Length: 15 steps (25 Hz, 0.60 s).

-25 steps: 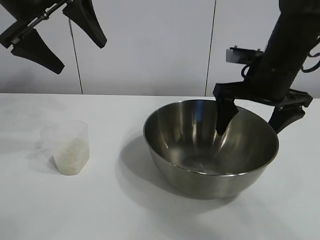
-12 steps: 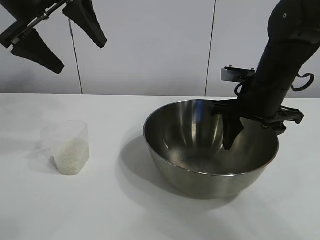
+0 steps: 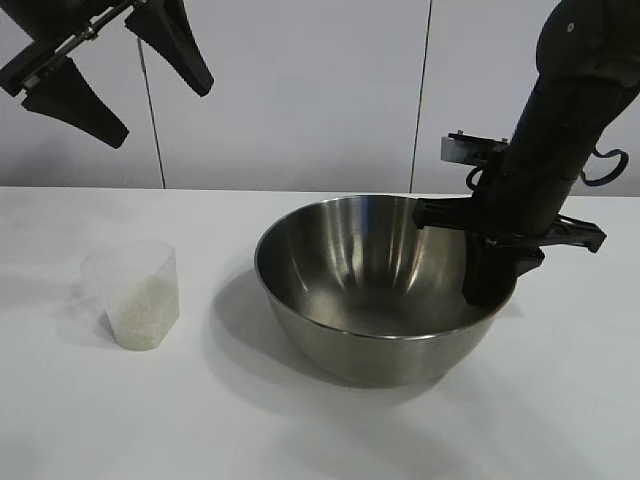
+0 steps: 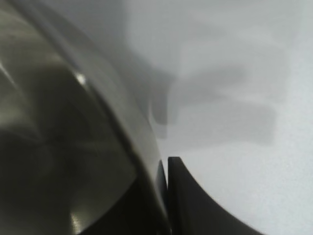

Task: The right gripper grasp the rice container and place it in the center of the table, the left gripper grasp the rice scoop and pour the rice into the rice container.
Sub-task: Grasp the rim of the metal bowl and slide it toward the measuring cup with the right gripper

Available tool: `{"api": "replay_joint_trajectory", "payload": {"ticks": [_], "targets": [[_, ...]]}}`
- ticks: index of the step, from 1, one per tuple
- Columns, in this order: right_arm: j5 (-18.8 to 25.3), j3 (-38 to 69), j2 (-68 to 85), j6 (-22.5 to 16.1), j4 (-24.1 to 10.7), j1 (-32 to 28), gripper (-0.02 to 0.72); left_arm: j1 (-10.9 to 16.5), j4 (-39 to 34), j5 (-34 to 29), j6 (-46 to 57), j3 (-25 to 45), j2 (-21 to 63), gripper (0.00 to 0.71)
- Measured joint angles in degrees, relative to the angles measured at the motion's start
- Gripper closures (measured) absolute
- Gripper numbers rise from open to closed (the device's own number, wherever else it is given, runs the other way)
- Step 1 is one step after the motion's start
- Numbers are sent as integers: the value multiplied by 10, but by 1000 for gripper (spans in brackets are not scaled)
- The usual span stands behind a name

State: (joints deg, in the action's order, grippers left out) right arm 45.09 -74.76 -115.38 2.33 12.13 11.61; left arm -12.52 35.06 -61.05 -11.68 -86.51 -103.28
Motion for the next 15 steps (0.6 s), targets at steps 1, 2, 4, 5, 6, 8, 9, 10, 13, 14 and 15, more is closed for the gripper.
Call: {"api": "replay_joint_trajectory", "payload": {"ticks": [1,2,4,5,6,8,9,10,13,14,15], "targets": [[0,0,0,6,5,-1,693,0,0,0,0,0,0,47],[1,0,2,11,11,-2,694,0,0,0,0,0,0,47],[2,0,11,25,29,-6,694,0,0,0,0,0,0,47],[2,0,17,36,43,-10,694,0,0,0,0,0,0,47],[2,0,25,46,56,-15,694,0,0,0,0,0,0,47],[8,0,32,64,73,-22,693,0,0,0,0,0,0,47],[9,0,33,69,80,-27,693,0,0,0,0,0,0,47],[10,0,33,74,86,-30,693,0,0,0,0,0,0,47],[16,1,33,85,98,-33,693,0,0,0,0,0,0,47],[16,1,33,85,103,-33,693,0,0,0,0,0,0,47],[16,1,33,87,109,-33,693,0,0,0,0,0,0,47]]}}
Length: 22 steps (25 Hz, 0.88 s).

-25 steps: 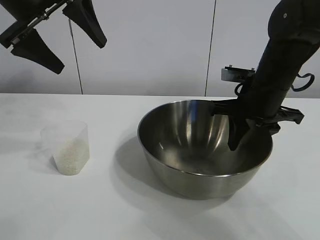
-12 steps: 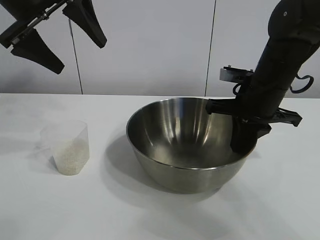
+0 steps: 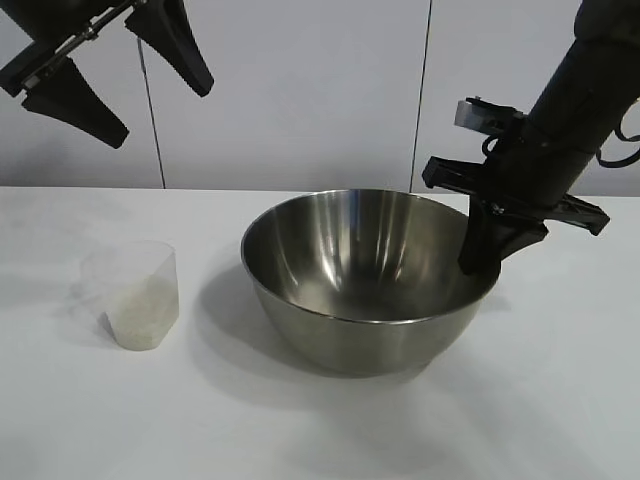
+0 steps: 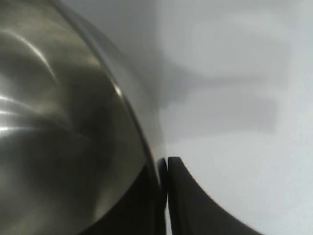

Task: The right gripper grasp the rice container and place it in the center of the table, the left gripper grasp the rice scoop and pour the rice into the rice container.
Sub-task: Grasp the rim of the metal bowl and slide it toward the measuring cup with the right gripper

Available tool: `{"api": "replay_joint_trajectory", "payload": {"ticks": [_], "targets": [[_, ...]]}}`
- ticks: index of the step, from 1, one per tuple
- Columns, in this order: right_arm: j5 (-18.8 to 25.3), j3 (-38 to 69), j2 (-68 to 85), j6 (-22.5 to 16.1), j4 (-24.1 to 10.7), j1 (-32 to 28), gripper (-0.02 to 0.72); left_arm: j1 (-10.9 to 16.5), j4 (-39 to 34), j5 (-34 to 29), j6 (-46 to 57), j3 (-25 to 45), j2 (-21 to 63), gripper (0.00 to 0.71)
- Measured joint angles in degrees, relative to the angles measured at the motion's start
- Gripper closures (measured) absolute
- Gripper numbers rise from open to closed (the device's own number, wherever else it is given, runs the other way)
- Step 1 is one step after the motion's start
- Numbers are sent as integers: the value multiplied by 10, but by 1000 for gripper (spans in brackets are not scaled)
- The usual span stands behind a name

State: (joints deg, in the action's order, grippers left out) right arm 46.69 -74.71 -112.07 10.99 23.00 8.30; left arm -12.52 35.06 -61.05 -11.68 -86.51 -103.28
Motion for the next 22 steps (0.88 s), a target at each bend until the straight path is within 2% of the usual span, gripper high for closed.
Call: {"api": "replay_joint_trajectory", "payload": {"ticks": [12,15,19,22], "targets": [[-4,0,0,47,61,15,693,0,0,0,0,0,0,47],[-15,0,0,46,55,47,693,0,0,0,0,0,0,47],[-25,0,-1,29,23,85,693,0,0,0,0,0,0,47],[-37,0,-12,17,13,98,693,0,0,0,0,0,0,47]]}}
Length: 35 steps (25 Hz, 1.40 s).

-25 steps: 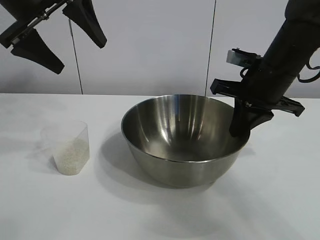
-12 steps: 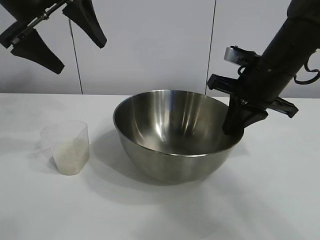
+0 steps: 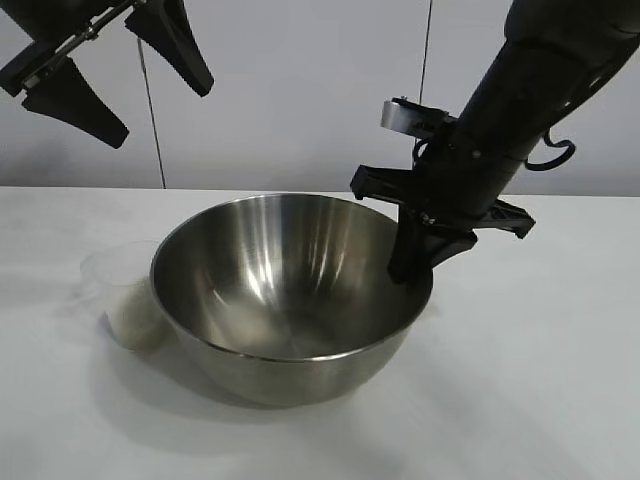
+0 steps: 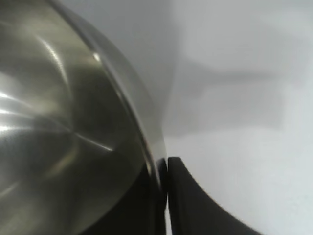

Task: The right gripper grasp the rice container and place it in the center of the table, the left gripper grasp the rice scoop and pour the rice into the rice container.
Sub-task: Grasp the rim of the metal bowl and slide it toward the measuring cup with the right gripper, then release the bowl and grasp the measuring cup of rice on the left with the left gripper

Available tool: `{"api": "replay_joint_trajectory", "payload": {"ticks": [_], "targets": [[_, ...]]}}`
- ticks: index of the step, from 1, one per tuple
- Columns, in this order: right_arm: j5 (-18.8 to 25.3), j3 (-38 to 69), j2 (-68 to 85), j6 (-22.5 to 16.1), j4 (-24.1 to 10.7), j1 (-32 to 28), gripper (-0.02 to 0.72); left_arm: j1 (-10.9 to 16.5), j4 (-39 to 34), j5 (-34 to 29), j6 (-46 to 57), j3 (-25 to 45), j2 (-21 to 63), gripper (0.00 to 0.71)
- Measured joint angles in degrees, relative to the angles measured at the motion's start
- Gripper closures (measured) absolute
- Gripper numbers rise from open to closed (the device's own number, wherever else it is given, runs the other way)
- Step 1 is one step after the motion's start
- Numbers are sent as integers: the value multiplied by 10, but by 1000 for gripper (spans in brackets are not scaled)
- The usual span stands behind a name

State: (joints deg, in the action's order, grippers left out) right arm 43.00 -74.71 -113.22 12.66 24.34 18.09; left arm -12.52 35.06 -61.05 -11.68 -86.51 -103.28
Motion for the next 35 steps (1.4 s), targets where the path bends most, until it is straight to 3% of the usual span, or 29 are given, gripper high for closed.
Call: {"api": "replay_joint_trajectory", "payload": {"ticks": [7,9,11,15,17,19,23,28,32,35], "targets": [[-8,-1,-13,-8,1,1,690,0,0,0,0,0,0,47],[-6,-5,-14,-15,3,1,650,0,0,0,0,0,0,47],[4,-16,-14,-21,3,1,554,0,0,0,0,0,0,47],[44,-56,-3,-23,-10,1,180,0,0,0,0,0,0,47],[67,-92,13,-27,-21,1,97,0,0,0,0,0,0,47],[94,-137,25,-41,-41,1,70,0,0,0,0,0,0,47],[163,-227,28,-83,-130,-10,59,0,0,0,0,0,0,47],[239,-273,28,-75,-200,-117,90,0,0,0,0,0,0,47],[267,-277,28,-33,-202,-242,97,0,0,0,0,0,0,47],[270,-277,39,-9,-152,-313,102,0,0,0,0,0,0,47]]}}
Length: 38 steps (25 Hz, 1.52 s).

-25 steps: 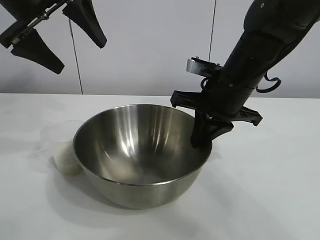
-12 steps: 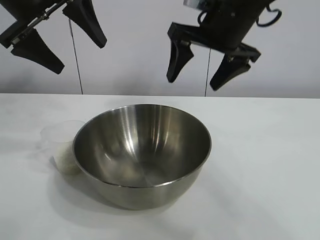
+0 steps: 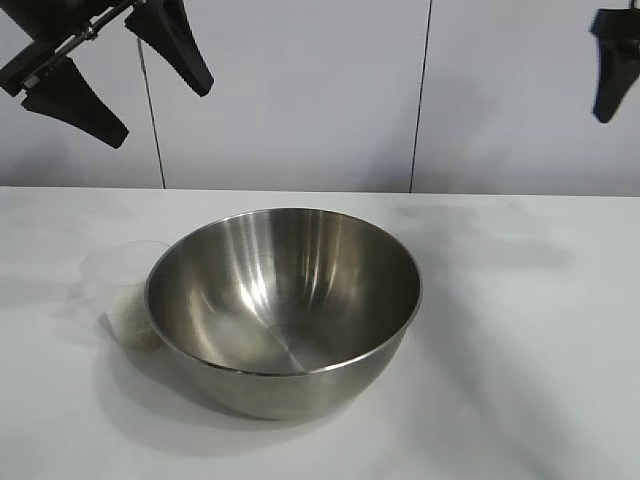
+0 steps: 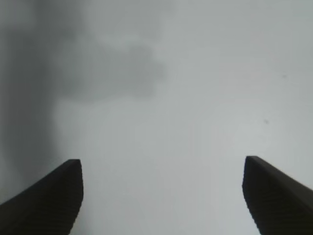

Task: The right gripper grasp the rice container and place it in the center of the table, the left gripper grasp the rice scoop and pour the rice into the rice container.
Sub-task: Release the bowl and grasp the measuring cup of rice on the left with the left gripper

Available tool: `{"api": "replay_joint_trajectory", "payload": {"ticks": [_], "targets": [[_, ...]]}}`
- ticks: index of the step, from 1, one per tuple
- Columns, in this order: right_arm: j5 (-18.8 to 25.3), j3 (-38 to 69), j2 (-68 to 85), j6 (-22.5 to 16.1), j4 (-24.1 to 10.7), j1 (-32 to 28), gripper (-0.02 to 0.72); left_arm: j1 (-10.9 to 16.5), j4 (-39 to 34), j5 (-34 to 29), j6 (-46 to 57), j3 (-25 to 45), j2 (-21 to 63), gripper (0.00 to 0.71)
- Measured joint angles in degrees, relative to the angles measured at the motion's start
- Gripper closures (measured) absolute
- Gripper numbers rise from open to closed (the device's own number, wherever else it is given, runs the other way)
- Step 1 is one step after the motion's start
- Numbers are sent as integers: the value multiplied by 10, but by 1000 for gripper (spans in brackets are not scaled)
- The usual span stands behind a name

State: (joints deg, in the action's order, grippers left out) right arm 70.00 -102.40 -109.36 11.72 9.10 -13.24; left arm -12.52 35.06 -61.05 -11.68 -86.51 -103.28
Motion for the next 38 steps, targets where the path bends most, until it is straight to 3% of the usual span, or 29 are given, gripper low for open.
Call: {"api": "replay_joint_trajectory", "payload": {"ticks": [5,11,14,17,19,22,25,38], "targets": [[4,21,89,24,83,-33,105,0,0,0,0,0,0,47],[-4,177,294,42,115,-15,116,0,0,0,0,0,0,47],[-50,257,443,42,97,-15,125,0,0,0,0,0,0,47],[-64,325,588,27,65,-15,126,0,0,0,0,0,0,47],[-73,372,676,3,45,-15,126,0,0,0,0,0,0,47],[-125,439,798,-35,32,-15,126,0,0,0,0,0,0,47],[-153,499,894,-47,23,-15,126,0,-1,0,0,0,0,47],[-75,693,1104,-59,-24,56,126,0,-2,0,0,0,0,47]]}}
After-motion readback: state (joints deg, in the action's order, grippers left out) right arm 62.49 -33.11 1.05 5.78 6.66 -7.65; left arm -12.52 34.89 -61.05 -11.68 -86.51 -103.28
